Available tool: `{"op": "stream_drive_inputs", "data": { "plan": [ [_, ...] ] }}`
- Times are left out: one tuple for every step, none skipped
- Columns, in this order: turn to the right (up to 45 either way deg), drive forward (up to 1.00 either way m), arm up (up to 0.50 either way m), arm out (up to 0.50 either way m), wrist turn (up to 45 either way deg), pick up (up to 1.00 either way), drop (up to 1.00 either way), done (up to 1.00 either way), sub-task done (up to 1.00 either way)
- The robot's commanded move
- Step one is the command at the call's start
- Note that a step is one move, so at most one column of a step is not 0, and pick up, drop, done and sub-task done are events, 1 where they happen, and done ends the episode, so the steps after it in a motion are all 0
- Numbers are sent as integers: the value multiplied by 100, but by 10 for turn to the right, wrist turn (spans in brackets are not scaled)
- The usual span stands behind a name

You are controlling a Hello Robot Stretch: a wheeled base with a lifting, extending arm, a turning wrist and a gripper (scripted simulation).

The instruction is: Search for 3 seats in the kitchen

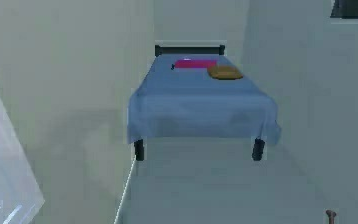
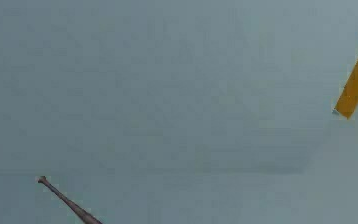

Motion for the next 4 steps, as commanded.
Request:
{"op": "stream_drive_inputs", "data": {
  "plan": [
    [450,0,0,0,0,0,0,0,0],
    [450,0,0,0,0,0,0,0,0],
    [450,0,0,0,0,0,0,0,0],
    [30,0,0,0,0,0,0,0,0]
  ]
}}
